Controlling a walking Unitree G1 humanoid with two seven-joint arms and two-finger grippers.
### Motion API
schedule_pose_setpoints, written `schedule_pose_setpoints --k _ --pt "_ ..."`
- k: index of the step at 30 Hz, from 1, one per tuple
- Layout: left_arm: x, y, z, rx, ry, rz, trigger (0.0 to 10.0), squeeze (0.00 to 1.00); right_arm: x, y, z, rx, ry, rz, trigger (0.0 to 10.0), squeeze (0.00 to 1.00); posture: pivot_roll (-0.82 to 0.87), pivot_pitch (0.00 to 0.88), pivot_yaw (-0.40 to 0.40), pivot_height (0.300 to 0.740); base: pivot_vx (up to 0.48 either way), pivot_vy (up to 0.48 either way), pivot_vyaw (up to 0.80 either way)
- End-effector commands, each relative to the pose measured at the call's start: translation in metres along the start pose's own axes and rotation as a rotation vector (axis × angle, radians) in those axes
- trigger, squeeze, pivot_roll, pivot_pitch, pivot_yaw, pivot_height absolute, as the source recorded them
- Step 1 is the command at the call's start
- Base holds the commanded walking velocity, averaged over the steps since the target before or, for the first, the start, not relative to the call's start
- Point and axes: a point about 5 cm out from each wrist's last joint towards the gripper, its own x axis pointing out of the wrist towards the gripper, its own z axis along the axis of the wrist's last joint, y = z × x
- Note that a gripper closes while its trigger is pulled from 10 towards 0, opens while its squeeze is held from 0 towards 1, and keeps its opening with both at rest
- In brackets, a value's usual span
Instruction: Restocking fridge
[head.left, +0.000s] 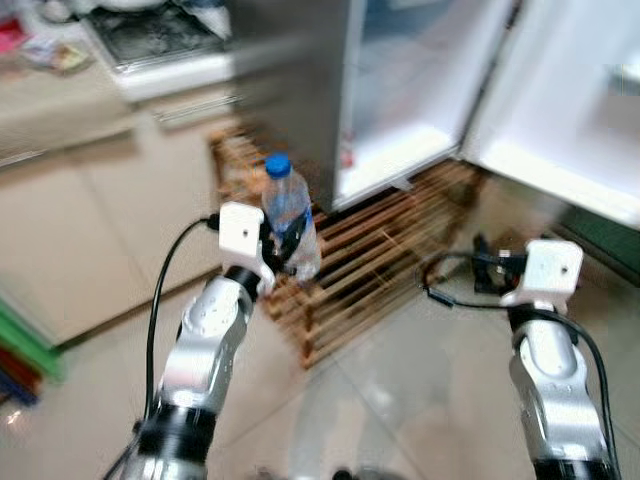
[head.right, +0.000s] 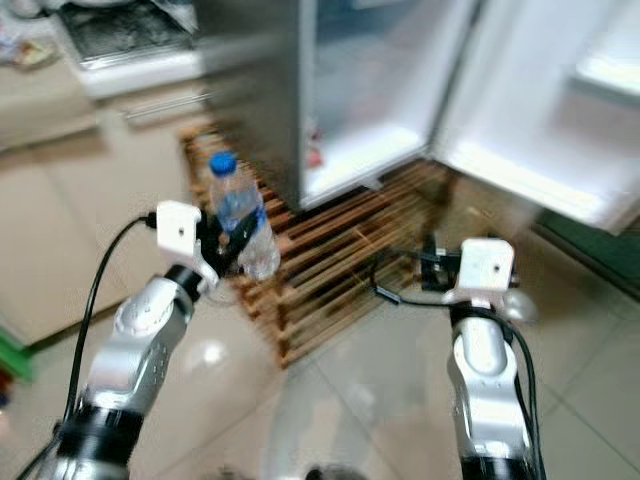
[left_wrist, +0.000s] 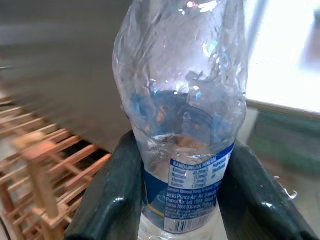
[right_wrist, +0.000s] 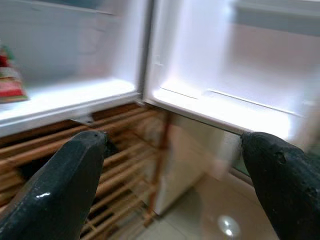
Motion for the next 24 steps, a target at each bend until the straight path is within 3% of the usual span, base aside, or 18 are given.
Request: schedule_pose_setpoints --k 1,8,13,20,24 --pt "0.002 0.003 0.005 0.013 -0.031 0.023 10.0 0.0 0.002 0.001 0.002 0.01 -0.005 0.006 10.0 0.0 -0.05 0.0 0.023 0.74 0.0 0.0 -0.71" --pt "0.005 0.003 0.009 0.036 -0.045 0.036 10.0 0.0 0.004 0.004 0.002 0.013 -0.004 0.015 10.0 0.0 -0.05 0.0 0.023 0.74 0.0 0.0 -0.71" --pt "0.008 -0.003 0.022 0.03 -0.118 0.006 10.0 0.0 0.003 0.007 0.0 0.018 -0.001 0.035 10.0 0.0 -0.05 0.0 0.024 0.74 0.0 0.0 -0.46" --pt "0.013 -0.02 0.037 0.054 -0.183 -0.081 10.0 0.0 0.005 0.008 0.003 0.014 -0.014 0.044 10.0 0.0 -0.06 0.0 0.027 0.74 0.48 0.0 0.0" --pt "0.015 -0.021 0.037 0.029 -0.18 -0.077 10.0 0.0 0.005 0.008 0.003 0.01 -0.015 0.043 10.0 0.0 -0.06 0.0 0.031 0.74 0.48 0.0 0.0"
